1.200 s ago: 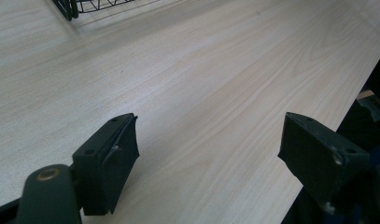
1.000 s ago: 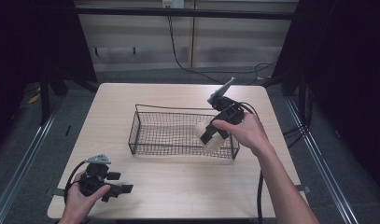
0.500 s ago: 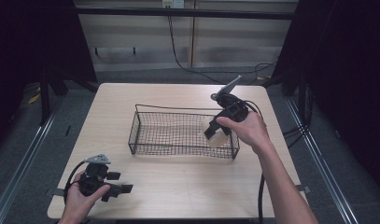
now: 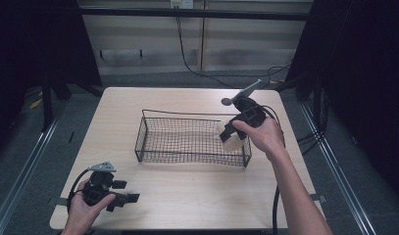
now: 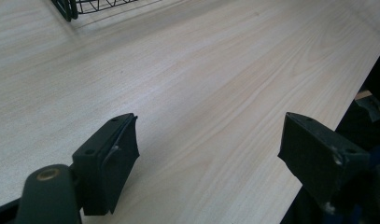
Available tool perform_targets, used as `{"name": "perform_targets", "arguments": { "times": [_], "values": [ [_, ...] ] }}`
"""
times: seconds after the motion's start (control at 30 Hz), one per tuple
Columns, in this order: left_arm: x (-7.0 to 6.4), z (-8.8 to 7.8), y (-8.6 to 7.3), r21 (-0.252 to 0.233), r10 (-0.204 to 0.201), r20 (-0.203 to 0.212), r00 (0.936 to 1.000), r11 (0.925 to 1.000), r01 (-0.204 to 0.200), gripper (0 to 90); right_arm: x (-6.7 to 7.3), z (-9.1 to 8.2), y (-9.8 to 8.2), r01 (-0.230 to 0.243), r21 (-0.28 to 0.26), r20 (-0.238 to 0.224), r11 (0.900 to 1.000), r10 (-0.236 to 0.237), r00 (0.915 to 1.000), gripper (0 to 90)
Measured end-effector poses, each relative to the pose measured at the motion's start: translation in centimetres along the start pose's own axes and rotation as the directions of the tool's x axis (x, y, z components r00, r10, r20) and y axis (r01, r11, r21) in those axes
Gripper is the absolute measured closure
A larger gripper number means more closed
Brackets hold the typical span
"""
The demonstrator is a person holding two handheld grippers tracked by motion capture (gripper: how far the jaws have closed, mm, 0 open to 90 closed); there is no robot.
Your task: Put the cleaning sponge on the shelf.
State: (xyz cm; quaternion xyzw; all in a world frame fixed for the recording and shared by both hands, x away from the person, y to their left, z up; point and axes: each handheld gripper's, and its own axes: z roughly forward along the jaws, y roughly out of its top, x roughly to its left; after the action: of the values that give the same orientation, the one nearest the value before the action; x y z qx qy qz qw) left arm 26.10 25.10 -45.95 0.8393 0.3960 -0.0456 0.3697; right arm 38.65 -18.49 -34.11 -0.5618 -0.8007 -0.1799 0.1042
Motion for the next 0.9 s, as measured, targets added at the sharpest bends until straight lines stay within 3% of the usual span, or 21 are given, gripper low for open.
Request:
{"name": "perform_targets", "arguments": {
  "times": [0.4,0.63,0.9],
  "values": [
    [0.0,0.0,0.0,-0.004,0.0,-0.003,1.0,1.0,0.0,19.1,-1.7,1.4,0.3,-0.096,-0.01,0.034,0.995,0.096,0.9948,24.7],
    [0.0,0.0,0.0,-0.003,-0.003,-0.002,1.0,1.0,0.003,19.1,-2.2,2.0,0.1,-0.106,-0.009,0.049,0.994,0.106,0.9931,24.6],
    [0.0,0.1,0.0,0.002,0.003,-0.002,1.0,1.0,-0.003,19.1,-2.9,2.6,0.1,-0.159,-0.012,0.084,0.987,0.16,0.9837,24.7]
  ]
}}
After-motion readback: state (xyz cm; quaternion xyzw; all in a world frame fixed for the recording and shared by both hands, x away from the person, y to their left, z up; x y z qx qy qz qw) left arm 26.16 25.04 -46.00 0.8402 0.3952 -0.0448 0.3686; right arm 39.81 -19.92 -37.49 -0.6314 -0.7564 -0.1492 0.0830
